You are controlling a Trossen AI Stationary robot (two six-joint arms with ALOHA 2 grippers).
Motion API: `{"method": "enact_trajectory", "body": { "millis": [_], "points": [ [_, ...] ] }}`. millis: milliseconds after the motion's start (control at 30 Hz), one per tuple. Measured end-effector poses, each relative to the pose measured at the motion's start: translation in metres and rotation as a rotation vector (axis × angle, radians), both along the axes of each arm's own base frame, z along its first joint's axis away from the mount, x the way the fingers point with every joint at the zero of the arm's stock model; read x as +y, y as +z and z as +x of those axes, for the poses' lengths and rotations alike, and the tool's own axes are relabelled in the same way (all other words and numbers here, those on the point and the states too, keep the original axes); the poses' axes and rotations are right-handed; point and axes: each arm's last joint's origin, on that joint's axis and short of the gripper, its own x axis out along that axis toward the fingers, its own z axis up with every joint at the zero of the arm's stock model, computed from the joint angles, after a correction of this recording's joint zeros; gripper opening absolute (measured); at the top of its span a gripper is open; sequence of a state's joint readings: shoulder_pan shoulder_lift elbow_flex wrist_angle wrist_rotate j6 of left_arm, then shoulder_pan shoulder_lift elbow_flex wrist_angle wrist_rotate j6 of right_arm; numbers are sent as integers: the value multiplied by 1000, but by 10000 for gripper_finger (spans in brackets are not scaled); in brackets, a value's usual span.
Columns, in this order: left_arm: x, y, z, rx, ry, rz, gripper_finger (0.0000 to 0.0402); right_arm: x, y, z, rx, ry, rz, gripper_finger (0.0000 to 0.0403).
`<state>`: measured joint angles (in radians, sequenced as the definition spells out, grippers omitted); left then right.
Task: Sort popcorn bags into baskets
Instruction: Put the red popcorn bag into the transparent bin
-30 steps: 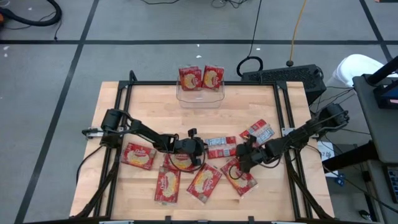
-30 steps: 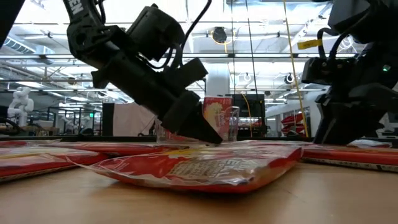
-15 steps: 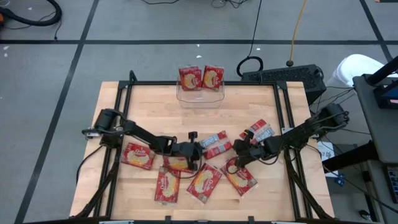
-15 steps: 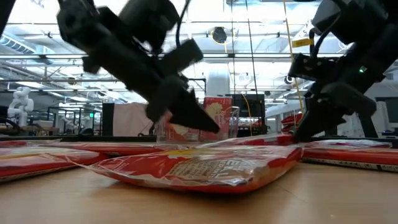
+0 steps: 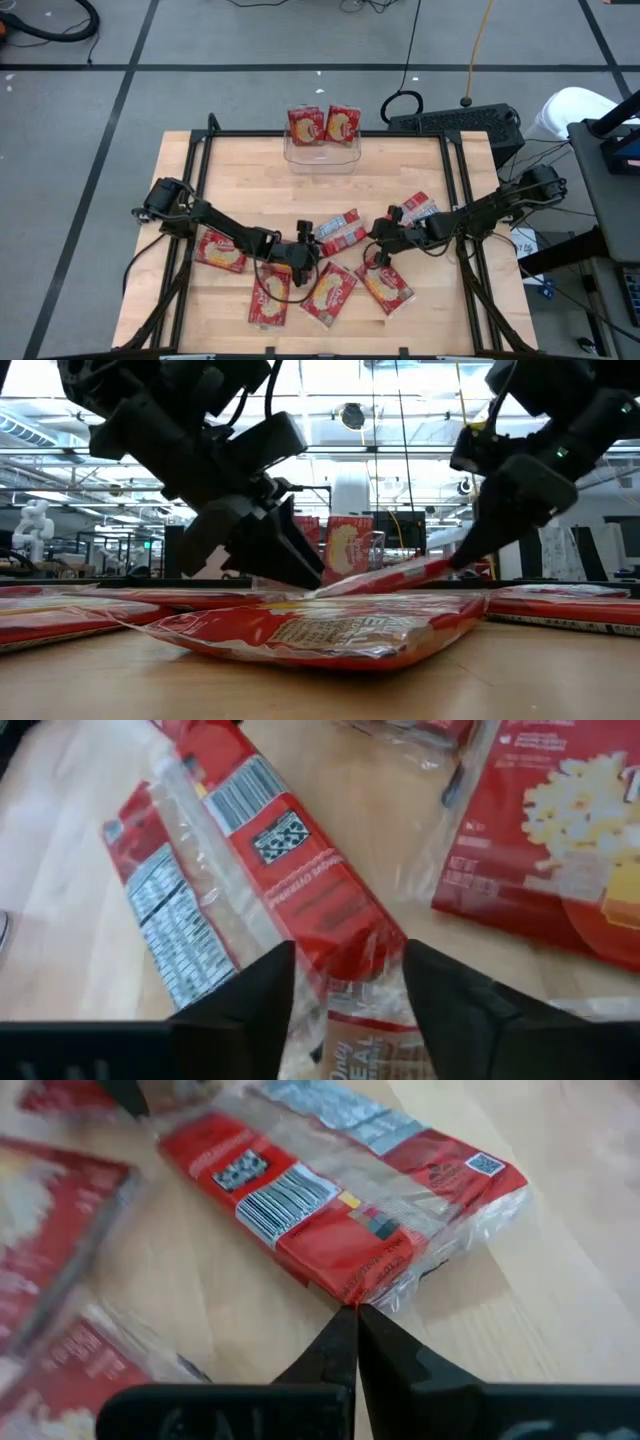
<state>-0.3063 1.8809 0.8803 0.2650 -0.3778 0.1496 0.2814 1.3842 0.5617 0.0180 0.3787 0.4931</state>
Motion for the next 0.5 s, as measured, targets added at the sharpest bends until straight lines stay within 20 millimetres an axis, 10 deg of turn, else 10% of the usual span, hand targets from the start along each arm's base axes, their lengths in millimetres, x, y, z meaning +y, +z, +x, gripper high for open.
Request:
{"method": "enact_trajectory", "body": {
  "millis": [500],
  "points": [
    [-1, 24, 18, -259, 118, -153, 204, -1, 9, 11, -127, 19, 71, 0]
  ]
}}
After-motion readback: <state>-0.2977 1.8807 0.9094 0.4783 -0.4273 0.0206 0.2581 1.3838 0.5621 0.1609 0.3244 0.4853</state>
